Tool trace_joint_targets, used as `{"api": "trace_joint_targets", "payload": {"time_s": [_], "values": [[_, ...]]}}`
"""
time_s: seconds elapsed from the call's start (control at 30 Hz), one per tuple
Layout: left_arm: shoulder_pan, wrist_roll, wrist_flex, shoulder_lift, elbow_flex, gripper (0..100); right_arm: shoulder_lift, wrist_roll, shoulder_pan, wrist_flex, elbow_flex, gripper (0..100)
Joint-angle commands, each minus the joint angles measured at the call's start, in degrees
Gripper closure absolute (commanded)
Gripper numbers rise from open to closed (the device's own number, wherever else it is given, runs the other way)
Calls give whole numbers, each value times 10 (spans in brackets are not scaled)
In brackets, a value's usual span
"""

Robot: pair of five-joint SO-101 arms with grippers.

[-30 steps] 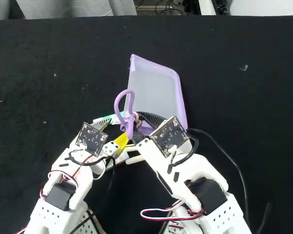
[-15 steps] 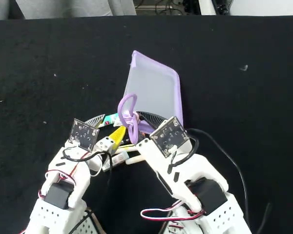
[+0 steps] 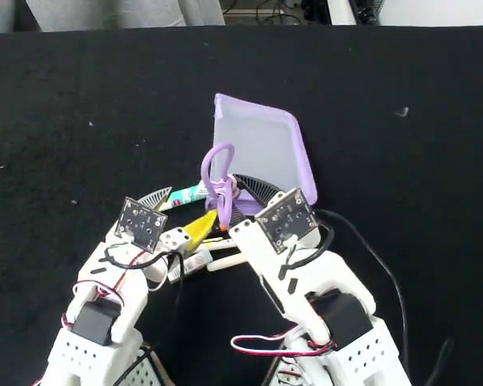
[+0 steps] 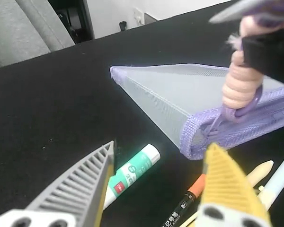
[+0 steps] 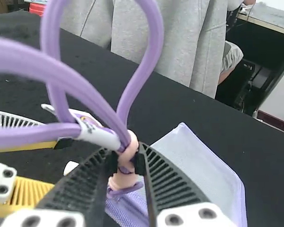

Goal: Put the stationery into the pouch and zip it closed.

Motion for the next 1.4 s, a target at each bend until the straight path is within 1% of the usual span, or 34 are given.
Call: {"api": "trace_joint_targets", "payload": {"time_s": [0.0, 0.2, 0.37, 0.53, 0.77, 0.9, 1.03, 1.27, 1.37], "values": [[6, -5, 1, -4, -36, 681, 7, -3, 12, -17, -3, 988], [3, -5, -4, -3, -36, 682, 7, -3, 11, -16, -3, 988], [-9, -1, -34, -1, -32, 683, 7, -3, 11, -16, -3, 988], [-18, 18, -34, -1, -37, 683, 7, -3, 11, -15, -3, 988], [-17, 20, -38, 0, -34, 683, 7, -3, 11, -15, -3, 988], [-20, 19, -74, 11, -19, 683, 6, -4, 11, -15, -3, 988], [-22, 19, -96, 74, -43, 711, 6, -4, 11, -11, -4, 988], [-29, 24, -98, 250, -134, 714, 5, -4, 11, -4, -10, 988], [-29, 24, -98, 282, -152, 714, 5, -4, 11, -4, -10, 988]]}}
